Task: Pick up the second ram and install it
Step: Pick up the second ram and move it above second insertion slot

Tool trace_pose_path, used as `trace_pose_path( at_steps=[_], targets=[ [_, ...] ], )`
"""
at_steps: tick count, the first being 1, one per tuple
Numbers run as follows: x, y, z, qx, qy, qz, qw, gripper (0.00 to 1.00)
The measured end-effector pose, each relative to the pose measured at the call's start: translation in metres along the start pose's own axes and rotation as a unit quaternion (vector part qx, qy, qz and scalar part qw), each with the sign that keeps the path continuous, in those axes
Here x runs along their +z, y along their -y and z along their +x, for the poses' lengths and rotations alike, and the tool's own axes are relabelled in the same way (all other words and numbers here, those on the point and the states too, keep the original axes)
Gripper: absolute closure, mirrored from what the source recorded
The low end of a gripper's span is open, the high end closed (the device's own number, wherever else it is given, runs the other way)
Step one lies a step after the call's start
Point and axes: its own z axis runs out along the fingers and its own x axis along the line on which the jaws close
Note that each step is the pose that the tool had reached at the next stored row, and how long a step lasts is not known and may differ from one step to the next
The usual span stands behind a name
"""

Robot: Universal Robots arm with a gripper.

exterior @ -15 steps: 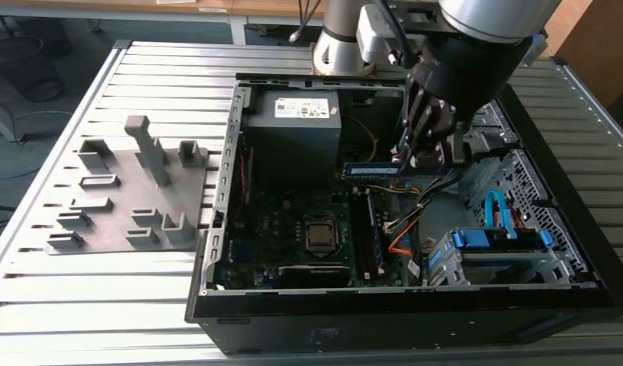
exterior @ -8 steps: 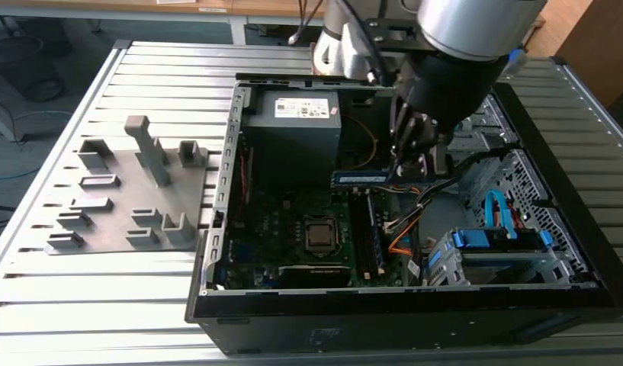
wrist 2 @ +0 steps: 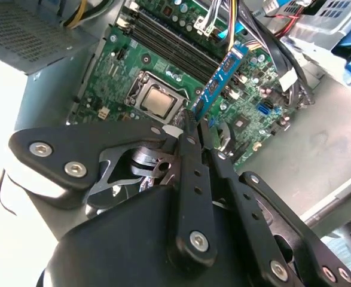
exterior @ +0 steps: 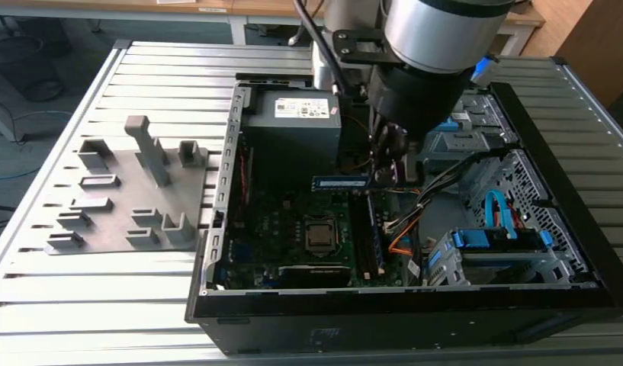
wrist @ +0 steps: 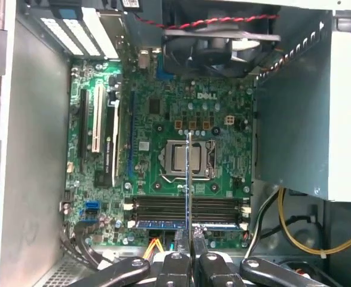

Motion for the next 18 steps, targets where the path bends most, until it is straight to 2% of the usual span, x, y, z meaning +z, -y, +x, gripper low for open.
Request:
trace_pose_path(
  at_steps=[5, 10, 13, 15, 18],
  targets=[
    [0.0089, -0.0006, 0.0012, 0.014, 0.0007, 0.0006, 0.9999, 0.86],
    [0.0174, -0.0007, 0.0076, 0.021, 0.0012, 0.0008, 0.9998, 0.86],
    [0.0206, -0.0011, 0.0108, 0.022, 0.0039, 0.0008, 0.9997, 0.86],
    [0.0222, -0.002, 0.0127, 0.023, 0.0077, 0.0008, 0.9997, 0.86],
    [0.0266, -0.0025, 0.0168, 0.023, 0.0094, 0.0009, 0.9997, 0.86]
  ],
)
